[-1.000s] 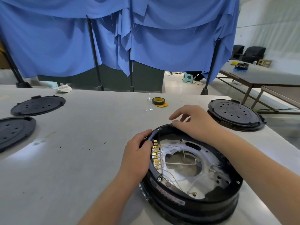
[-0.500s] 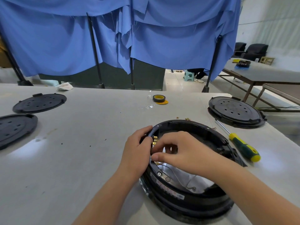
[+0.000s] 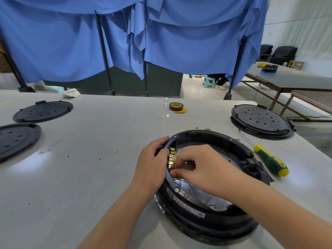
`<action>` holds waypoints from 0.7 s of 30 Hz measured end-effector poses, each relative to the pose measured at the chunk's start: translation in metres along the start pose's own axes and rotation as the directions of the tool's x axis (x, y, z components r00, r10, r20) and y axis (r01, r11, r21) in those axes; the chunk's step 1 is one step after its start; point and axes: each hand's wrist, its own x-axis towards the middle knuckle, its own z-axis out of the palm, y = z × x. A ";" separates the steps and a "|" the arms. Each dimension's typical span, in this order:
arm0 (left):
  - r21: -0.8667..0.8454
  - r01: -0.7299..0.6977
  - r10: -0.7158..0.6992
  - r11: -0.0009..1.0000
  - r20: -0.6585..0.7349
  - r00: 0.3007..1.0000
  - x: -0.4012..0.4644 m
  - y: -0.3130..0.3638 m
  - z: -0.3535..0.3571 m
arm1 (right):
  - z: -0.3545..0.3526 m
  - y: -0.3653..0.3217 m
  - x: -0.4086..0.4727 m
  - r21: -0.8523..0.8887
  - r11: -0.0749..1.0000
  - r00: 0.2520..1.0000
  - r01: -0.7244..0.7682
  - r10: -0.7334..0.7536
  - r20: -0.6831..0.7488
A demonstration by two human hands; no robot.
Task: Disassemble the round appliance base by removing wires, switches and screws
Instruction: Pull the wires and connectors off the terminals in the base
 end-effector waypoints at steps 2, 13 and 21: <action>0.000 -0.005 0.005 1.000 0.002 1.000 0.000 0.000 0.000 | 0.001 -0.001 -0.001 -0.012 1.000 1.000 0.005 -0.005 -0.011; 0.000 -0.008 0.008 1.000 -0.004 1.000 0.002 -0.001 0.000 | 0.000 -0.006 -0.001 -0.040 0.999 1.000 0.010 -0.010 -0.009; 0.000 -0.008 0.008 1.000 -0.007 1.000 0.001 0.001 0.000 | -0.001 -0.008 -0.003 -0.029 1.000 1.000 -0.010 0.009 -0.016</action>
